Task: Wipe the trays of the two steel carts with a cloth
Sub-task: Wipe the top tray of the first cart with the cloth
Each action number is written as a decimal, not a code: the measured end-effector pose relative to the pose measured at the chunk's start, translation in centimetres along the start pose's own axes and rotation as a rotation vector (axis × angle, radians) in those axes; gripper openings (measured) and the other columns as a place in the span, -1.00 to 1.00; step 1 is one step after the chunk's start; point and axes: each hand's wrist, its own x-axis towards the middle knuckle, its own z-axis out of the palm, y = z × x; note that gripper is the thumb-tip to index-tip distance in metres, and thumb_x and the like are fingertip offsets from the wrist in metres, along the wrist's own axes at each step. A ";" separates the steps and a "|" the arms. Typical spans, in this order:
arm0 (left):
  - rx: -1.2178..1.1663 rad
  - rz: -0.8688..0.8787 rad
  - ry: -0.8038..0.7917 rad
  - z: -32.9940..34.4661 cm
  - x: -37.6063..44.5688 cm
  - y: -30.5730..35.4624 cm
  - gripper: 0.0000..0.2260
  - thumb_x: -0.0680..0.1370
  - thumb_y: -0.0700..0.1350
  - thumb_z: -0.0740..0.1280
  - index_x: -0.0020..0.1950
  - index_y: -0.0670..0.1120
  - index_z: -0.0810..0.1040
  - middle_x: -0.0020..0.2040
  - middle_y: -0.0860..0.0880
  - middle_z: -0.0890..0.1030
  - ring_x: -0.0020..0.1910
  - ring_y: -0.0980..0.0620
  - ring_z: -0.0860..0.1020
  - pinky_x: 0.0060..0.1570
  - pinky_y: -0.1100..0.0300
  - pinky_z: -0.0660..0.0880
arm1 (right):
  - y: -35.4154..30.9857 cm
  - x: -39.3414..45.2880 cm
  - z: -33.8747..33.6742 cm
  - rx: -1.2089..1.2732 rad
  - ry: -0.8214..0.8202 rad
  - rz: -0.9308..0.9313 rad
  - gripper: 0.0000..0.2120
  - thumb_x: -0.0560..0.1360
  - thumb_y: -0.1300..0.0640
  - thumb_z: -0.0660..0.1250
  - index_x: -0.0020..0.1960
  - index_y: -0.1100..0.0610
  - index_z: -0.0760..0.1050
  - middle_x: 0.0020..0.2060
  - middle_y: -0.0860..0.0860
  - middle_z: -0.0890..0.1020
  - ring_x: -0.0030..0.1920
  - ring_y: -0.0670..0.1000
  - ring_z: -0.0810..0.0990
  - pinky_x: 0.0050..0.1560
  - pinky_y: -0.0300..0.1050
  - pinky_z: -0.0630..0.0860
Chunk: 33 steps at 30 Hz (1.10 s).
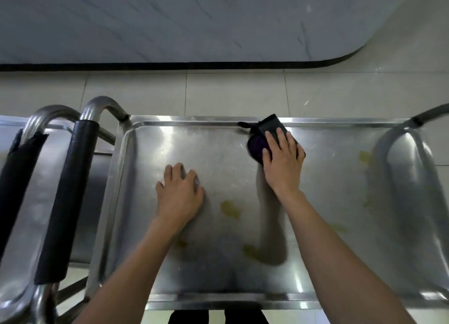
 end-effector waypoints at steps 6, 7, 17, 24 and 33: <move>0.003 -0.016 -0.020 0.2 -0.5 0.4 -0.64 0.61 0.08 0.19 0.39 0.01 0.40 0.46 -0.07 0.23 0.50 -0.13 0.12 0.30 -0.33 0.33 | 1.4 -1.1 -0.6 0.002 -0.006 0.059 -0.50 0.63 -0.05 -0.03 0.57 -0.09 0.18 0.59 -0.03 0.16 0.59 0.06 0.04 0.53 0.14 -0.01; 0.013 -0.013 -0.030 0.2 -0.6 0.2 -0.62 0.62 0.07 0.18 0.42 0.01 0.37 0.48 -0.07 0.21 0.52 -0.12 0.09 0.31 -0.36 0.31 | 1.0 -1.4 -0.6 0.008 -0.013 0.063 -0.47 0.61 -0.03 -0.04 0.58 -0.08 0.16 0.59 -0.03 0.15 0.59 0.06 0.03 0.54 0.15 -0.01; 0.059 0.133 -0.072 -0.1 -0.7 -2.5 -0.54 0.65 0.13 0.08 0.55 0.10 0.19 0.59 -0.04 0.09 0.58 -0.12 0.01 0.41 -0.38 0.17 | -5.0 -6.7 1.1 0.039 -0.037 0.019 -0.50 0.62 0.09 0.12 0.55 0.00 0.19 0.60 -0.03 0.13 0.60 0.04 0.00 0.54 0.18 -0.03; -0.032 0.008 0.048 -0.3 -4.8 -7.8 -0.64 0.61 0.10 0.18 0.39 0.09 0.40 0.54 -0.09 0.25 0.56 -0.16 0.09 0.46 -0.36 0.13 | -10.0 -8.5 2.3 0.022 -0.048 -0.063 -0.51 0.64 0.09 0.13 0.56 0.00 0.20 0.60 -0.01 0.12 0.60 0.06 0.00 0.53 0.19 -0.01; -0.046 -0.053 0.048 -0.5 -7.4 -10.1 -0.63 0.62 0.10 0.18 0.43 0.15 0.40 0.51 -0.04 0.26 0.51 -0.10 0.17 0.44 -0.28 0.21 | -20.2 -8.7 4.8 0.026 -0.133 -0.320 -0.51 0.63 0.07 0.15 0.56 -0.04 0.22 0.58 0.01 0.20 0.58 0.09 0.07 0.51 0.21 0.08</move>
